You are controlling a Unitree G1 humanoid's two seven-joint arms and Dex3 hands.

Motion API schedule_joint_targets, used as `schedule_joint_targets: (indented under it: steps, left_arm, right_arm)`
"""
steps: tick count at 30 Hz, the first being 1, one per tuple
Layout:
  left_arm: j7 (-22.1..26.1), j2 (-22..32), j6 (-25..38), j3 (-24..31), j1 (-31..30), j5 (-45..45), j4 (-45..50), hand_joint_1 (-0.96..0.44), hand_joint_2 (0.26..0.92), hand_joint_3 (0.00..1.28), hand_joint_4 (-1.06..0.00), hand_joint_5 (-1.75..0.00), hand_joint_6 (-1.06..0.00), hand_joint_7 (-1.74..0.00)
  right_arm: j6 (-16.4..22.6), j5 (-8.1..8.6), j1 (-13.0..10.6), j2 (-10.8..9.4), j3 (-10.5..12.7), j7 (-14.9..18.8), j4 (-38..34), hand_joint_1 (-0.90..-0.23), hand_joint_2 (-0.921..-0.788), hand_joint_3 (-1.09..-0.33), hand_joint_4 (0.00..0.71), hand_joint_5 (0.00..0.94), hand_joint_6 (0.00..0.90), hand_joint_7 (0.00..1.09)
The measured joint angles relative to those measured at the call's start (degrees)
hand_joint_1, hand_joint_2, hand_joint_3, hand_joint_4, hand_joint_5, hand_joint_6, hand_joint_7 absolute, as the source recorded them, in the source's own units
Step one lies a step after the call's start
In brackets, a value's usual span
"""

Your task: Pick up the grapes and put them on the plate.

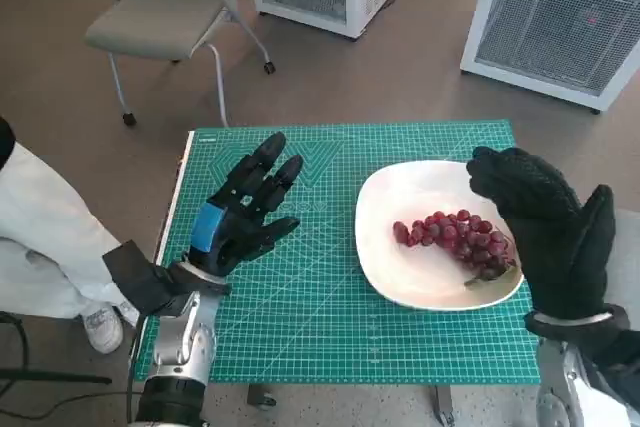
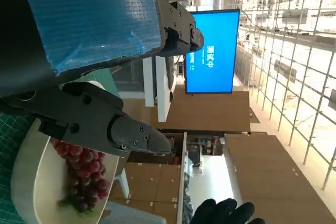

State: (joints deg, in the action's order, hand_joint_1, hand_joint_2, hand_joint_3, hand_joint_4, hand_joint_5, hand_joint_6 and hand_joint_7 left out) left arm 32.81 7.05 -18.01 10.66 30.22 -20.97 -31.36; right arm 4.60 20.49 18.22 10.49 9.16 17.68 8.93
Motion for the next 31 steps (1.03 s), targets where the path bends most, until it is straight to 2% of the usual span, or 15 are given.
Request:
schedule_joint_targets:
  steps: [11,31]
  left_arm:
    - [0.56,0.00,0.11,0.03,-0.36,0.01,1.14,-0.35,0.921,0.02,-0.34,-0.01,-0.40,-0.02]
    - [-0.32,0.00,0.09,-0.22,-4.24,0.40,6.27,-0.36,0.921,0.03,-0.36,-0.01,-0.41,-0.01]
  right_arm:
    - [0.01,-0.02,0.18,0.12,0.00,0.02,-0.38,-0.323,-0.921,-0.587,0.469,0.809,0.258,0.98]
    - [0.10,-0.28,2.07,-0.54,-1.13,0.03,-3.20,-0.322,-0.921,-0.585,0.475,0.804,0.275,0.97]
